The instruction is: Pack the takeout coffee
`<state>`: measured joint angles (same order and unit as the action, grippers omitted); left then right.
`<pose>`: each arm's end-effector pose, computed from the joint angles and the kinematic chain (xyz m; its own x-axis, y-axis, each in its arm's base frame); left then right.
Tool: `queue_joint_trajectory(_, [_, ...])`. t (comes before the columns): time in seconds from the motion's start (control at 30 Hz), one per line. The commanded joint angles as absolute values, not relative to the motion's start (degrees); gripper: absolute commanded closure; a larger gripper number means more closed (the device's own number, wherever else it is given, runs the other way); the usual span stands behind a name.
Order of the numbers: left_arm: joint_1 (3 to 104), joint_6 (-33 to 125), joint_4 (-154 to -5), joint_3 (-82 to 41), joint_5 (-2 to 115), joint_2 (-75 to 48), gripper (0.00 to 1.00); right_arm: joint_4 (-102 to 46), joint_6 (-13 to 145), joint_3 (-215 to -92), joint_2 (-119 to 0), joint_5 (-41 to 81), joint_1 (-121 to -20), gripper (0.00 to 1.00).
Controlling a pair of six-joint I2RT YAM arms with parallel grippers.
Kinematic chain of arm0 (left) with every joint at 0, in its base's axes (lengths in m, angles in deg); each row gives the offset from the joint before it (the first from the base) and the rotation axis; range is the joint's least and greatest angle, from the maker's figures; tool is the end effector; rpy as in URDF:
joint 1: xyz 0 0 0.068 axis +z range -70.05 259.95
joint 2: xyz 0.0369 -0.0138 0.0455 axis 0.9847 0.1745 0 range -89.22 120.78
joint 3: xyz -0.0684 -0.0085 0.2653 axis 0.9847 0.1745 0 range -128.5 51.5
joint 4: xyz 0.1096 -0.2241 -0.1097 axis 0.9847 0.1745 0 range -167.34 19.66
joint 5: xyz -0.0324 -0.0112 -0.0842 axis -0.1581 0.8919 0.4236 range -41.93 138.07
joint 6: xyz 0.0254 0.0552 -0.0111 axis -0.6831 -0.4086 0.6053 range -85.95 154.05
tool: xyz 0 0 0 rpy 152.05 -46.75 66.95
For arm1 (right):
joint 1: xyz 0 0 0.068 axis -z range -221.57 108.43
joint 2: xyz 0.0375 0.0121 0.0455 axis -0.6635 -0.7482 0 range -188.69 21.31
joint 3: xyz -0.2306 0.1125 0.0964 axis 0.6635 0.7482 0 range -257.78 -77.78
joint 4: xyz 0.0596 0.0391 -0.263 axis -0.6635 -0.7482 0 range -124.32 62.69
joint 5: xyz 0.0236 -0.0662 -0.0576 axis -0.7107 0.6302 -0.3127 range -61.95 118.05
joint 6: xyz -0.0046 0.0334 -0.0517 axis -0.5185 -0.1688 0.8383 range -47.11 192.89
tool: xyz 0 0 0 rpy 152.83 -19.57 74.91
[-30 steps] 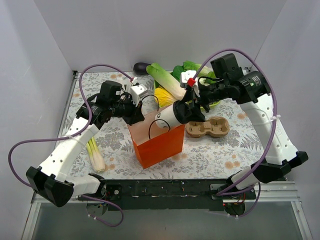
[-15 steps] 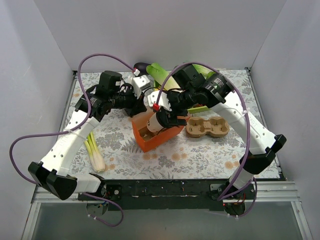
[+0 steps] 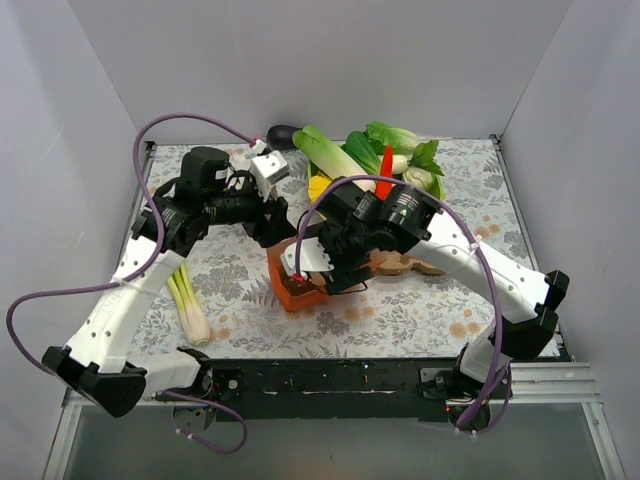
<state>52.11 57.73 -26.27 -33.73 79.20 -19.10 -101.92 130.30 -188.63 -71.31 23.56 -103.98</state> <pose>0.2136 -0.1401 0.4210 -0.7847 0.0257 -0.6193 0.4964 0.6244 -0.6030 0.1467 0.2888 0.4155 0.5537 -0.7541 -0.3531 -0.8116 -0.3939 -0.4314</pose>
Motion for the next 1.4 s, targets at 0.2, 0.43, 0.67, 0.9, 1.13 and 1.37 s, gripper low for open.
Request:
queue_joint_trajectory(0.2, [52.35,58.22,-27.15,-30.42,81.03,-25.51,0.36,-95.10,135.99,-168.85,-54.99,34.81,-104.76,0.99])
queue_joint_trajectory(0.43, [52.44,59.54,-29.87,-29.54,80.85,-23.92,0.36,-86.74,143.11,-164.01,-53.92,36.58,-104.76,0.99])
queue_joint_trajectory(0.67, [52.62,60.16,-30.49,-27.34,78.83,-24.27,0.36,-82.86,146.80,-158.03,-53.57,35.35,-104.67,0.99])
queue_joint_trajectory(0.9, [52.62,60.51,-30.58,-25.76,78.30,-24.71,0.36,-85.06,145.40,-156.80,-51.91,31.40,-103.09,0.99])
queue_joint_trajectory(1.13, [52.79,59.45,-30.58,-24.62,79.00,-23.84,0.36,-83.21,142.85,-157.41,-52.25,25.25,-98.26,0.99])
queue_joint_trajectory(1.37, [52.97,59.63,-30.58,-23.56,80.50,-23.39,0.36,-84.36,140.22,-160.93,-56.21,21.81,-95.09,0.99])
